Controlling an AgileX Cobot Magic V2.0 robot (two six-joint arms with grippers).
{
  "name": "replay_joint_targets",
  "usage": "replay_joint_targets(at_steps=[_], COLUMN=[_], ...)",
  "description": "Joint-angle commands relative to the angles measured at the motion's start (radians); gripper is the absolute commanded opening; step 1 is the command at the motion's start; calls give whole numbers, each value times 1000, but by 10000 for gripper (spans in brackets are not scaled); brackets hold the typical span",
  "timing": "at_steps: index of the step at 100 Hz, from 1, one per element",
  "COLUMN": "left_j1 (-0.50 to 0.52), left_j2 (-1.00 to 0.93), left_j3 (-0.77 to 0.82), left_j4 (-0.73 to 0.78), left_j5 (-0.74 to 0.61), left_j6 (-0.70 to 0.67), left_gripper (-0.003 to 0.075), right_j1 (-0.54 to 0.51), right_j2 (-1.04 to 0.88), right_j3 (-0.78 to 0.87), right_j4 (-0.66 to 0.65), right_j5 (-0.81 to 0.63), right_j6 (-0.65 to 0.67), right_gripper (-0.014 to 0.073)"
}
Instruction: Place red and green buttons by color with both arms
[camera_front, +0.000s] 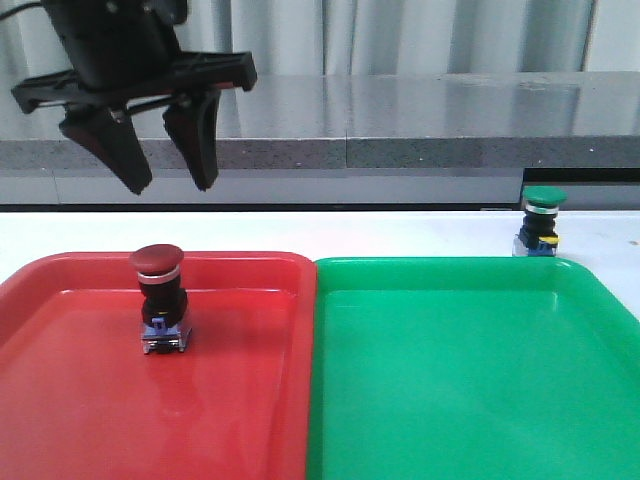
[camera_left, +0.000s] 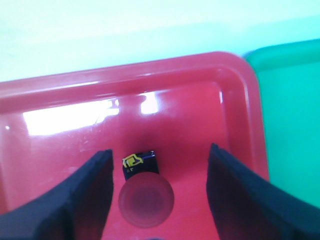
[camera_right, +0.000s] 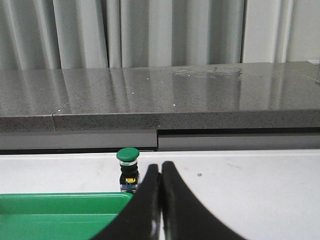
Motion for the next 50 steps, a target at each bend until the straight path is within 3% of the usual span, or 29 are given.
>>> replay_joint_targets(at_steps=[1, 19, 50], left_j1=[-6, -6, -6], left_j2=[-96, -200, -414], left_j3=[-33, -31, 81], left_j4=[6, 49, 89], left_j5=[-40, -94, -245], left_j6=[-9, -9, -5], left_gripper=[295, -14, -20], right_j1=[-6, -6, -6], right_j2=[-22, -22, -22], right_j3=[-20, -20, -20], right_j4=[-8, -8, -8], right_j5=[-75, -75, -75], right_j6=[-2, -2, -2], right_gripper=[-64, -64, -64])
